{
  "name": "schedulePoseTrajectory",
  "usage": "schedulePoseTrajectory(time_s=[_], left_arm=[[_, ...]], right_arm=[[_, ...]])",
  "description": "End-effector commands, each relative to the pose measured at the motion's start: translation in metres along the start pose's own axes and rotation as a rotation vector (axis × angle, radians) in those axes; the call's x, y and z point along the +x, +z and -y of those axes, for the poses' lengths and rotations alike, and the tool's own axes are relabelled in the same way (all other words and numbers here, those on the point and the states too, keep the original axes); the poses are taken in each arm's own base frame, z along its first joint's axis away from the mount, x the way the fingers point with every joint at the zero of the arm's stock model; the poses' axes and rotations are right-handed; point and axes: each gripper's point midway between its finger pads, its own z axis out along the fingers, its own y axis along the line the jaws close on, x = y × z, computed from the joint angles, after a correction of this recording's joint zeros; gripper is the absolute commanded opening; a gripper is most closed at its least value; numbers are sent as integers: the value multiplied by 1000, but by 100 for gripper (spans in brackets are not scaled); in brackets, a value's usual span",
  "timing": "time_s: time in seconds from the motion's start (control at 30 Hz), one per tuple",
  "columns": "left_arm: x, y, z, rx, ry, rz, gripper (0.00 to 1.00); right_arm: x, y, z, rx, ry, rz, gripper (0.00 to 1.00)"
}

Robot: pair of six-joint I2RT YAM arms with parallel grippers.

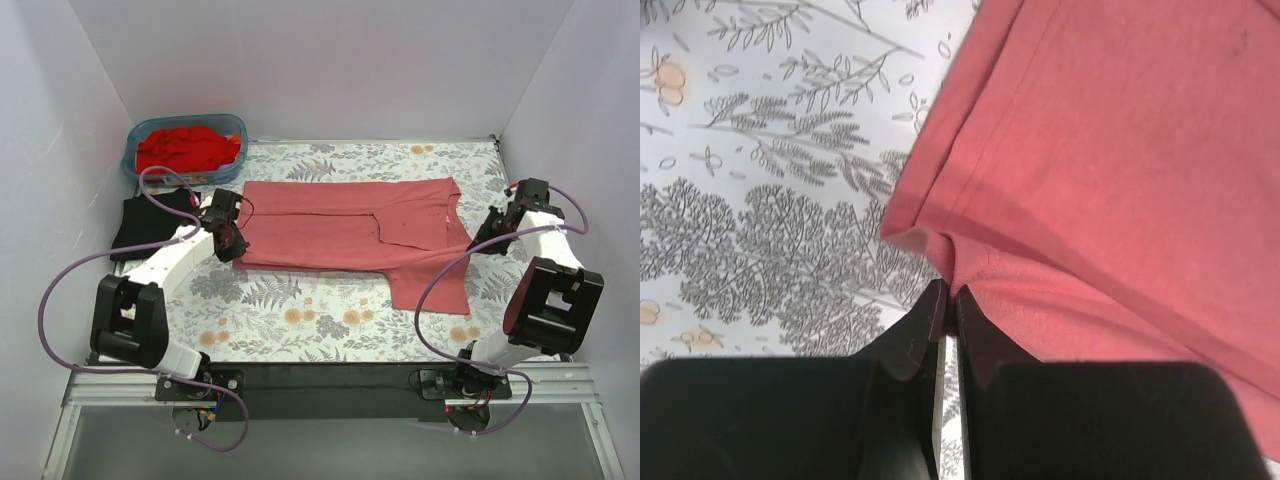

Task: Fold and stack the t-shirts
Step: Fold the tshirt

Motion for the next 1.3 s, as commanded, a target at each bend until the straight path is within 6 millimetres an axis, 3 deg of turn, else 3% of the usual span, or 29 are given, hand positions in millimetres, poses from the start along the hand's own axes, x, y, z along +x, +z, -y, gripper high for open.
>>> schedulePoseTrajectory(time_s=[0.0, 0.17, 0.53, 0.87, 1.27], left_arm=[[-28, 5, 13, 34, -9, 39, 0], [-46, 25, 17, 28, -38, 36, 0], [-62, 55, 24, 5, -30, 46, 0], [-80, 64, 27, -22, -22, 92, 0], [-80, 82, 26, -47, -21, 90, 0]], right_arm=[[-30, -3, -15, -59, -1, 42, 1], [-47, 12, -22, -76, 0, 19, 1], [-75, 33, -34, -97, -15, 4, 1], [-79, 48, -31, -75, -26, -12, 1], [-78, 65, -31, -73, -45, -21, 3]])
